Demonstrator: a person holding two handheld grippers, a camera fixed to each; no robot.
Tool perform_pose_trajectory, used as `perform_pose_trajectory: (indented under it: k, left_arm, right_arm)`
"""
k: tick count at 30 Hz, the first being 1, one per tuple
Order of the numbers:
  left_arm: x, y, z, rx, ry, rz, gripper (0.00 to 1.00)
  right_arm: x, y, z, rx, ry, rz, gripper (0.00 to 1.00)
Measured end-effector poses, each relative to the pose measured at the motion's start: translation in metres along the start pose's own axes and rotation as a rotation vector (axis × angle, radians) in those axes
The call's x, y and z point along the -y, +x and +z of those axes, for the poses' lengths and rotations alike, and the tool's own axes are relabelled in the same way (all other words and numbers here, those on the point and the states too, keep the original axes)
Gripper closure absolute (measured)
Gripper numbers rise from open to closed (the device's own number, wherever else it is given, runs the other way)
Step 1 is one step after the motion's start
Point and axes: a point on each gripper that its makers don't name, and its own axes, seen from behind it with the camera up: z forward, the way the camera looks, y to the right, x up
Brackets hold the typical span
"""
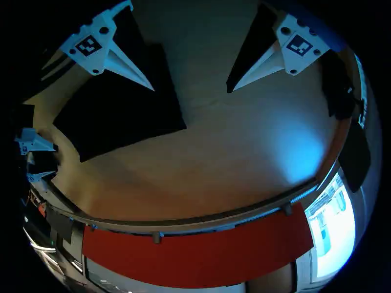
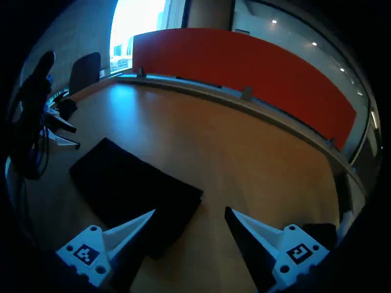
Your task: Fold towel
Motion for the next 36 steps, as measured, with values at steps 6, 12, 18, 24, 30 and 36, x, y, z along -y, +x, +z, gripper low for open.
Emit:
perform_pose_trajectory:
  k: [6, 12, 18, 24, 30, 36]
  left_arm:
    - [-0.003, -0.014, -0.016, 0.0, 0.002, -0.012, 0.01]
    - [-0.005, -0.023, -0.025, -0.001, 0.006, -0.024, 0.01]
    - [-0.003, -0.031, -0.034, -0.004, 0.017, -0.05, 0.01]
    - [0.003, -0.04, -0.047, -0.007, 0.04, -0.076, 0.02]
    - [0.009, -0.052, -0.062, -0.008, 0.065, -0.105, 0.01]
    - [0.014, -0.064, -0.074, -0.005, 0.084, -0.135, 0.01]
  right_arm:
    - [0.007, -0.005, -0.014, -0.004, 0.005, 0.0, 0.0]
    - [0.014, -0.01, -0.022, -0.005, 0.013, -0.006, 0.0]
    - [0.02, -0.012, -0.025, -0.005, 0.033, -0.015, 0.0]
    - [0.028, -0.015, -0.027, 0.0, 0.071, -0.043, 0.0]
    - [0.034, -0.016, -0.027, 0.005, 0.107, -0.07, 0.0]
    - [0.04, -0.017, -0.027, 0.011, 0.142, -0.101, 0.0]
